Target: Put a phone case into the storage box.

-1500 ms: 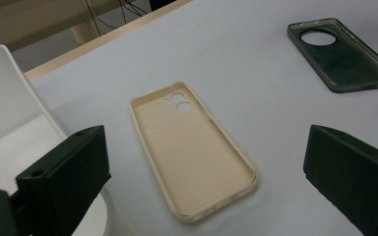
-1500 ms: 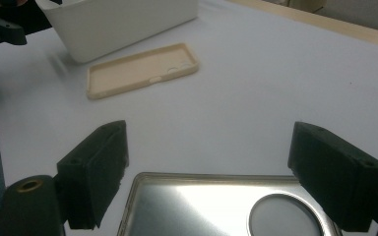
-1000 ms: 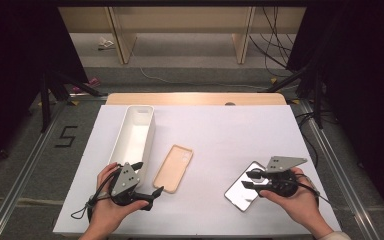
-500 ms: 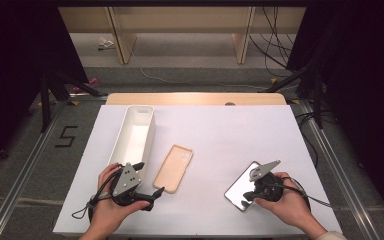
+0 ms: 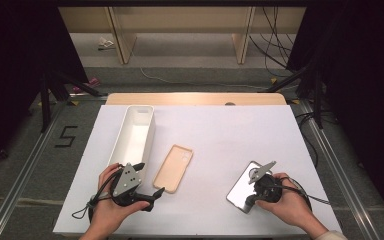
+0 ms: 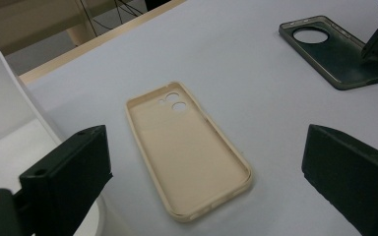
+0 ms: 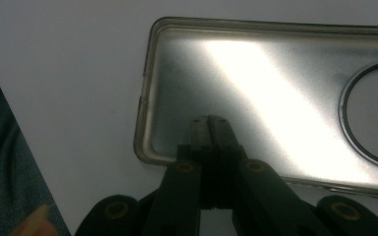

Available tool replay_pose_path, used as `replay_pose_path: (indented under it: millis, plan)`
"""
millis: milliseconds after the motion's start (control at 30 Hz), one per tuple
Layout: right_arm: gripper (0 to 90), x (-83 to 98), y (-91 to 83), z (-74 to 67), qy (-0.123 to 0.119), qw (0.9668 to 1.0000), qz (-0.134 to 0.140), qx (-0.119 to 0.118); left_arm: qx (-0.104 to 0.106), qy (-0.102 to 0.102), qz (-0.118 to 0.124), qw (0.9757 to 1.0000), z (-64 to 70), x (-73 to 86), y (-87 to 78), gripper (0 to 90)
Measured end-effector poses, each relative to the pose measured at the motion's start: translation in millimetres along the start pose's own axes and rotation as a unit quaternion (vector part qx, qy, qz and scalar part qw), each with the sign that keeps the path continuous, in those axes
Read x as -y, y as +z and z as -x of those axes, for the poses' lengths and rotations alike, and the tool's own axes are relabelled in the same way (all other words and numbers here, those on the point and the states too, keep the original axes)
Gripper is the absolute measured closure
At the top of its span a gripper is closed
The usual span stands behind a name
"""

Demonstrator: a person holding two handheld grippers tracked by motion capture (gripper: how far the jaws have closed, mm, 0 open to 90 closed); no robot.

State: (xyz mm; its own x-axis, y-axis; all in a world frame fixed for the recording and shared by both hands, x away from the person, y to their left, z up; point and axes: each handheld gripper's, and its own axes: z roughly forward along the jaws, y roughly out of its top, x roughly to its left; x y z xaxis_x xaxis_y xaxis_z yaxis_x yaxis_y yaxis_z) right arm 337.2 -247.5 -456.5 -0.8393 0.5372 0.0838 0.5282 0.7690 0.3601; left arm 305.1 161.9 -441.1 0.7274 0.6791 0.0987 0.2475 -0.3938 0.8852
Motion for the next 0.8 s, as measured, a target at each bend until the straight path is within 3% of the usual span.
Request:
replay_pose_path:
  millis: [300,800]
  plan:
    - [90.0,13.8,-8.3,10.8,0.005,0.9996,-0.022,0.018,0.001,0.001,0.0,1.0,0.4,0.2,-0.4,3.7]
    - [90.0,18.3,-11.2,15.5,0.015,0.9993,-0.025,0.024,0.001,0.001,0.0,1.0,0.6,0.2,-0.3,3.8]
